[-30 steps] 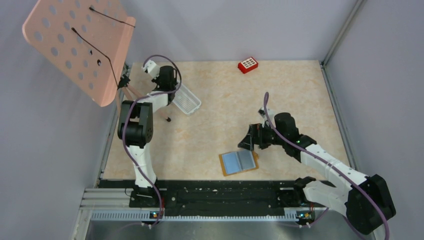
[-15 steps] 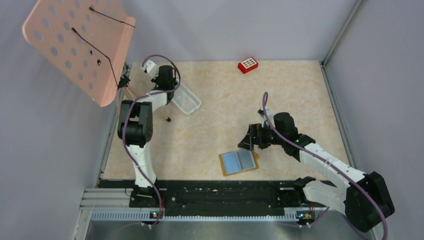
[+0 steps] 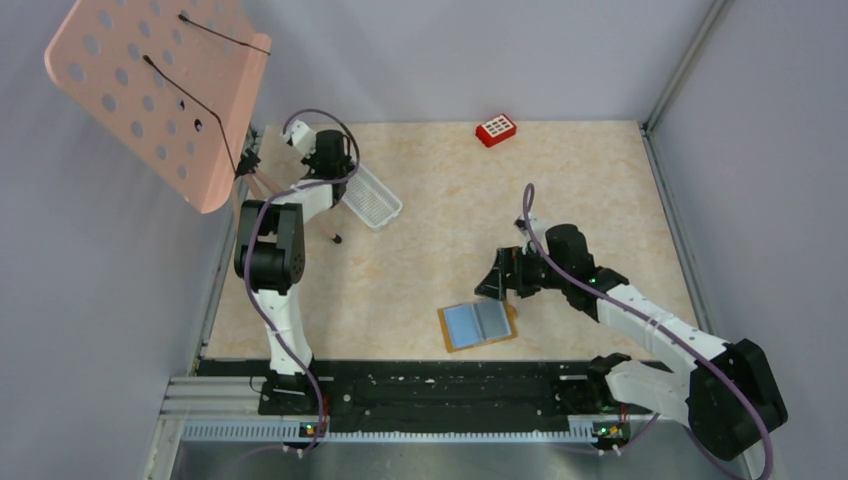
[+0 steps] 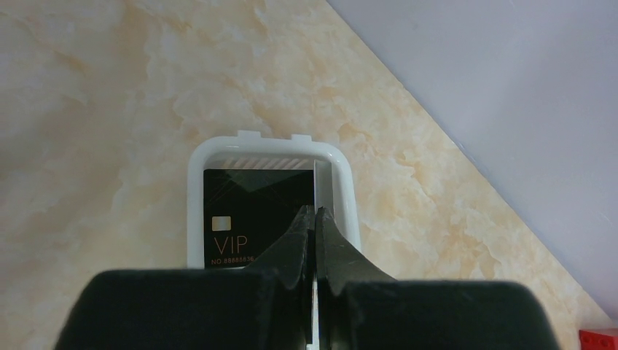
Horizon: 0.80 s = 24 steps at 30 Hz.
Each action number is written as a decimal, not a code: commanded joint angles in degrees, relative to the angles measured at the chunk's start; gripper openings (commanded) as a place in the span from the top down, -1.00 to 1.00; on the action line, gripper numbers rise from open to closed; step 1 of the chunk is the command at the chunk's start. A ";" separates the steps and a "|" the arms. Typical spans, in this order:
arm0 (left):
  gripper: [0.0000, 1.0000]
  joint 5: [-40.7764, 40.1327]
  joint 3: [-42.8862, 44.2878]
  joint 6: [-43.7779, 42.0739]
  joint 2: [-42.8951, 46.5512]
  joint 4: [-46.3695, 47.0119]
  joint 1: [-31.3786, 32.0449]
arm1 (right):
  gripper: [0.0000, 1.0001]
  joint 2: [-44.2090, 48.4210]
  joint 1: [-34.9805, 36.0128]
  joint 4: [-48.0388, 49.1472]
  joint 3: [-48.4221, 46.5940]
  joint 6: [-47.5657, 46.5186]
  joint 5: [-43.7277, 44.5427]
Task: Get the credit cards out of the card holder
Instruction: Place the credit card in the storage box.
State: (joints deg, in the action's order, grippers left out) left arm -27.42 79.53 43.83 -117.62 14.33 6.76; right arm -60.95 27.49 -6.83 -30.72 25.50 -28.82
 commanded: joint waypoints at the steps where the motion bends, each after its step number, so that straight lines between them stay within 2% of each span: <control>1: 1.00 0.70 1.99 -0.35 1.03 -2.49 -0.51 | -0.97 0.10 -0.77 2.09 -1.03 -1.23 -0.98; 16: 1.00 1.57 5.05 0.07 -0.08 -6.02 -1.36 | -0.97 -0.51 -0.76 2.26 -1.12 -1.35 -0.98; 24: 0.71 2.11 6.61 -0.88 -1.11 -6.39 -1.67 | -0.97 -0.44 -0.85 2.23 -1.27 -1.39 -0.81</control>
State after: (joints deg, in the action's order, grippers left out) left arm -25.02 83.42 44.05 -117.80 8.32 5.74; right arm -61.49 27.49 -6.81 -30.74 25.47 -29.15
